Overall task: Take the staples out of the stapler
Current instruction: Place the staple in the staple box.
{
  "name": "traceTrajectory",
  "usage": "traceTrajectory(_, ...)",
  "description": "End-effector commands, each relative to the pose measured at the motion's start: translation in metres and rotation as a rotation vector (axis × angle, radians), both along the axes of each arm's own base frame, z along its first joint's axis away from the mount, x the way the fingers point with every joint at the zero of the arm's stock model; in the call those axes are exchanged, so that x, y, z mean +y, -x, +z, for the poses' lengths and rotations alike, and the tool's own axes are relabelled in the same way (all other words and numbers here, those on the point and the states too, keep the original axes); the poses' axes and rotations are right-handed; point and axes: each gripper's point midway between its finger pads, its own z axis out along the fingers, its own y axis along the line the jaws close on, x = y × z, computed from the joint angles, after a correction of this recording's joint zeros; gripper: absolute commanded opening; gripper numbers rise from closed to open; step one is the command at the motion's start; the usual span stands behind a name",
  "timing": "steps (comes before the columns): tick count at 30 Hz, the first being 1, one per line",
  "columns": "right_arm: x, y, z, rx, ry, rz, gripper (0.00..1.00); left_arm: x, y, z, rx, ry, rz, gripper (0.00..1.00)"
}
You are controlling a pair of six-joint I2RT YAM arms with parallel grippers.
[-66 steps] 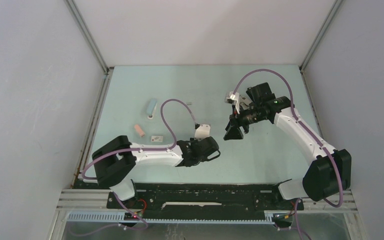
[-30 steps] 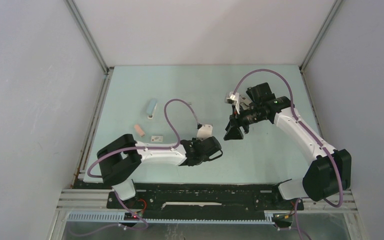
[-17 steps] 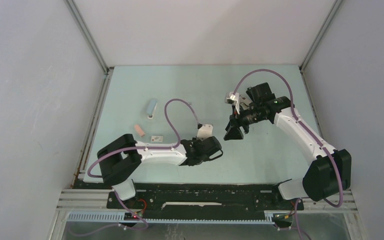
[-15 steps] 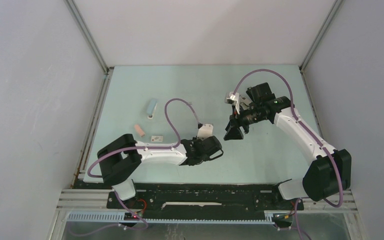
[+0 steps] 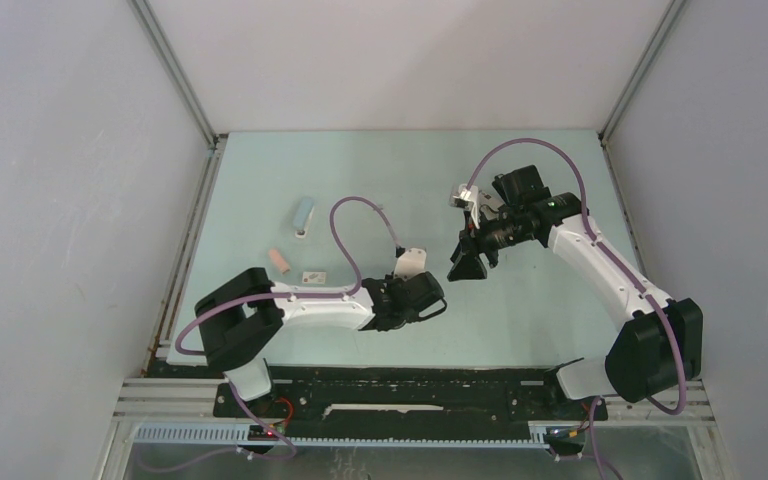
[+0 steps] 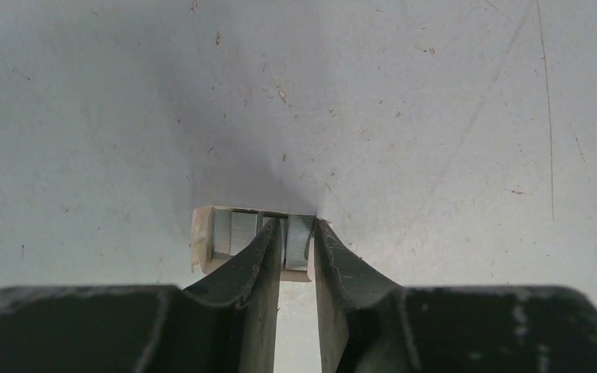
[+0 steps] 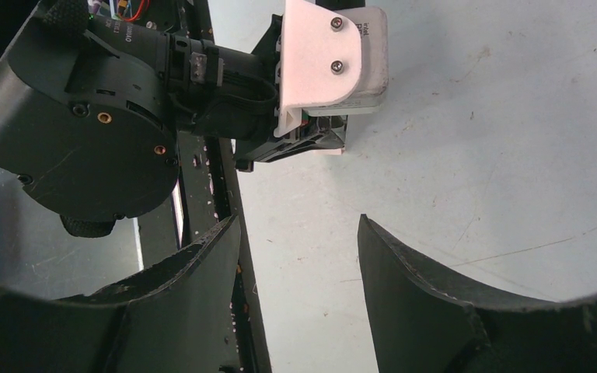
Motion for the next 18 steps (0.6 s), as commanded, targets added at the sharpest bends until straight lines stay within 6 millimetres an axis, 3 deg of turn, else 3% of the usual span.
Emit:
traceTrajectory(1,0.001,0.004,0.009,-0.031,-0.025,0.016,0.66,-0.016,-0.008,0.018,-0.029,0.036,0.002,0.27)
traceTrajectory(7,0.001,0.004,0.009,-0.03,-0.025,0.015,0.66,-0.016,-0.008,0.023,-0.036,0.035,-0.001,0.26)
traceTrajectory(18,0.001,0.004,0.01,-0.032,-0.026,0.015,0.66,-0.015,-0.018,0.05,-0.097,0.076,0.012,0.25)
